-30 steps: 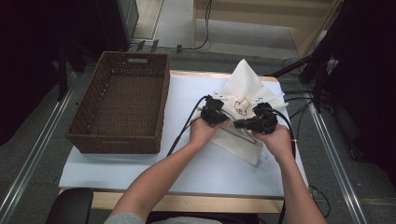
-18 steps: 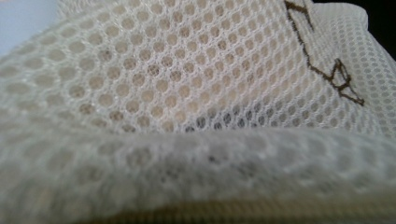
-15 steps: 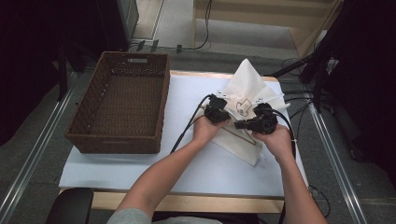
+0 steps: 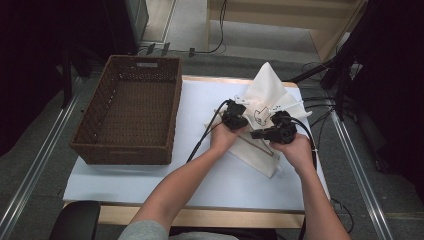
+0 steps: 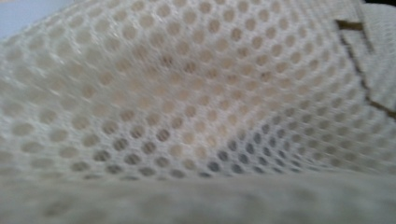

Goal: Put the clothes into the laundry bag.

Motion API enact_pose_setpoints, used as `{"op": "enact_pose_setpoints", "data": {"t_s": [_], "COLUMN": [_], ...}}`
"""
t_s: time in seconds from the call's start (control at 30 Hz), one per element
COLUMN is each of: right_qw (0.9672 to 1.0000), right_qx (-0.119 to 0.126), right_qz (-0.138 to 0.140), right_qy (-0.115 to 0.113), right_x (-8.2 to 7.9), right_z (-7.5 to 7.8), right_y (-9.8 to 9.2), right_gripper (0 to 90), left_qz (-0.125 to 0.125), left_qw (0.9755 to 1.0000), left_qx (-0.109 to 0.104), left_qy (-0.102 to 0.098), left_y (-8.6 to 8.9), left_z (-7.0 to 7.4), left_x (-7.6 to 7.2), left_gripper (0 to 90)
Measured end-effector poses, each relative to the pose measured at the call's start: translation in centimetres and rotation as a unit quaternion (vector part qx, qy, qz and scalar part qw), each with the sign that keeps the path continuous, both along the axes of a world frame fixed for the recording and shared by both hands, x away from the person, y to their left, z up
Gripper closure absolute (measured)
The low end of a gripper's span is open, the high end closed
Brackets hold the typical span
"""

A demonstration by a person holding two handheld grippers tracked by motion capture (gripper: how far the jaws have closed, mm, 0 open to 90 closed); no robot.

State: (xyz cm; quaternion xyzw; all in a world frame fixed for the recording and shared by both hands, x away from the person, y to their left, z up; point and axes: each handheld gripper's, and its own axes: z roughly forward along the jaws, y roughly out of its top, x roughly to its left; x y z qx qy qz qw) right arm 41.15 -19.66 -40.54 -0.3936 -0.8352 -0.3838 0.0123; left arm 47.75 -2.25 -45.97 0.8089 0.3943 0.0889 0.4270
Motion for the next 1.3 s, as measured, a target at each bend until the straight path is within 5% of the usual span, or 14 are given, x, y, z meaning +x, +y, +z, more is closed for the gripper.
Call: {"op": "enact_pose_setpoints", "data": {"t_s": [0.13,0.27,0.7,0.97,1.17,1.3], "right_qw": [1.0000,1.0000,1.0000,1.0000,1.0000,1.0000], "right_qx": [-0.002,0.001,-0.002,-0.002,-0.002,-0.003], "right_qz": [0.001,-0.003,-0.005,-0.003,-0.002,-0.003], "right_qy": [0.004,-0.001,-0.003,-0.008,-0.007,-0.003], "right_x": [0.1,0.1,-0.1,-0.1,-0.1,-0.1], "right_z": [-0.4,-0.2,0.0,0.1,0.1,0.1], "right_y": [-0.1,-0.2,-0.2,-0.1,0.0,0.0], "right_gripper": [88.8,88.7,88.7,88.6,88.6,88.7], "left_qz": [-0.016,-0.023,-0.046,-0.036,-0.051,-0.037], "left_qw": [0.9992,0.9991,0.9988,0.9986,0.9968,0.9974], "left_qx": [0.037,-0.006,0.011,0.015,0.054,0.051], "left_qy": [-0.003,0.034,0.009,0.036,0.032,0.034], "left_y": [-0.1,1.2,5.7,7.6,6.2,5.1], "left_z": [0.3,1.0,2.8,1.0,-0.8,-1.0], "left_x": [0.1,0.1,-2.7,-3.5,-3.6,-2.6], "left_gripper": [90.0,86.7,78.8,81.8,83.3,83.8]}}
